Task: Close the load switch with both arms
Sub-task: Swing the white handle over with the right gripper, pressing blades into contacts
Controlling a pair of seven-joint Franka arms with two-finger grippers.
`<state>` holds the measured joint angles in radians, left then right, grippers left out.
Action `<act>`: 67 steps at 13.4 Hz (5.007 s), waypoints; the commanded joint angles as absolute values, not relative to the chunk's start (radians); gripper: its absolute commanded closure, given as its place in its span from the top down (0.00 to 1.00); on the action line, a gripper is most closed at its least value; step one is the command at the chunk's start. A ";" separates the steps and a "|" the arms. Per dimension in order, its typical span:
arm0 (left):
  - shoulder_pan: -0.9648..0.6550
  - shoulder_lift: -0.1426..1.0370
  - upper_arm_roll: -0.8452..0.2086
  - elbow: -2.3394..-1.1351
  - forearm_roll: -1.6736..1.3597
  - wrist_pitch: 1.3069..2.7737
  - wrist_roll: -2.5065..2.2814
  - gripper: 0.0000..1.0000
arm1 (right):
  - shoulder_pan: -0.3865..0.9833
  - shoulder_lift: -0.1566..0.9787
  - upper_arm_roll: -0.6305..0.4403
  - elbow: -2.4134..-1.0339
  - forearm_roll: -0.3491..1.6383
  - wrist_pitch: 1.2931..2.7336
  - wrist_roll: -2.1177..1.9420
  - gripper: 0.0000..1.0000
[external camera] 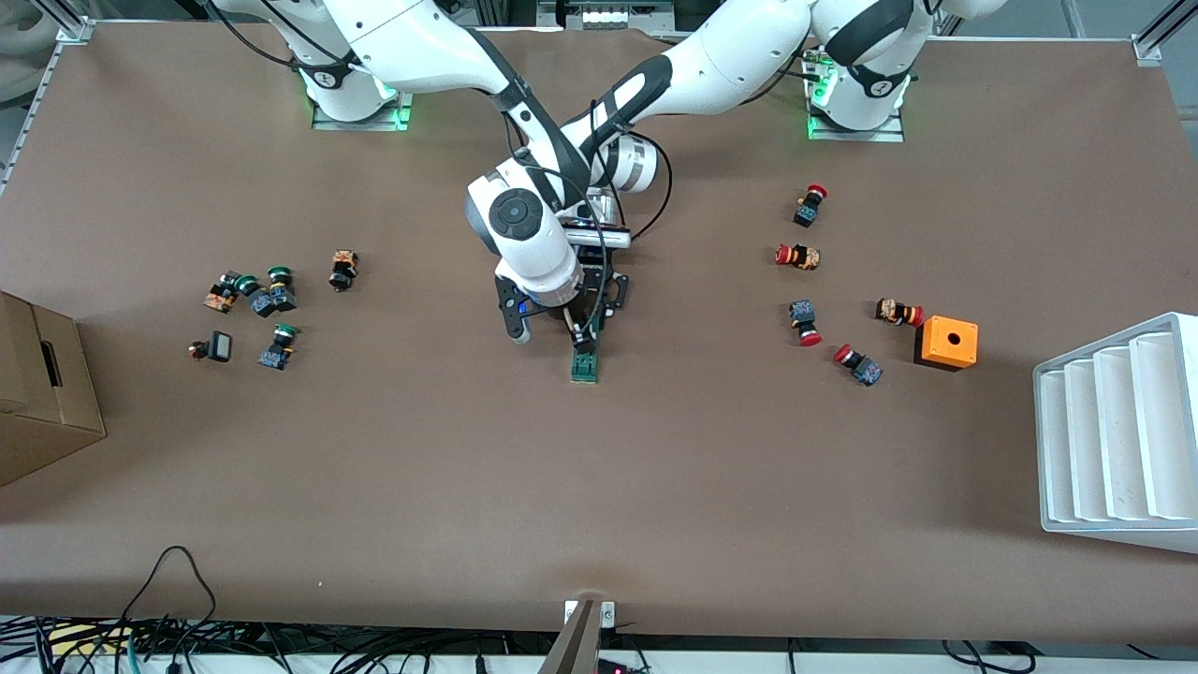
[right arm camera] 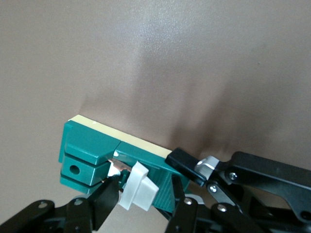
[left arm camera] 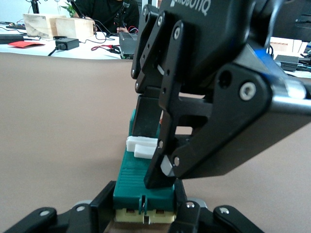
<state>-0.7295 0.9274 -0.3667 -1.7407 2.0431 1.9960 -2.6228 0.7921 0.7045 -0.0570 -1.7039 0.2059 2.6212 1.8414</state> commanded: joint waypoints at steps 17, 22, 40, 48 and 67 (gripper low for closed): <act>-0.733 0.950 -0.359 -1.709 2.048 2.003 -2.628 0.32 | 0.784 0.689 -0.075 -1.624 0.193 2.568 1.855 0.37; -0.733 0.950 -0.359 -1.709 2.046 2.003 -2.628 0.32 | 0.784 0.689 -0.075 -1.623 0.195 2.568 1.856 0.29; -0.732 0.950 -0.359 -1.709 2.048 2.005 -2.629 0.32 | 0.755 0.709 -0.074 -1.588 0.198 2.548 1.855 0.20; -0.730 0.948 -0.359 -1.709 2.048 2.005 -2.631 0.32 | 0.735 0.762 -0.075 -1.508 0.198 2.548 1.855 0.20; -0.732 0.946 -0.360 -1.709 2.045 2.005 -2.631 0.32 | 0.671 0.784 -0.074 -1.414 0.198 2.455 1.835 0.98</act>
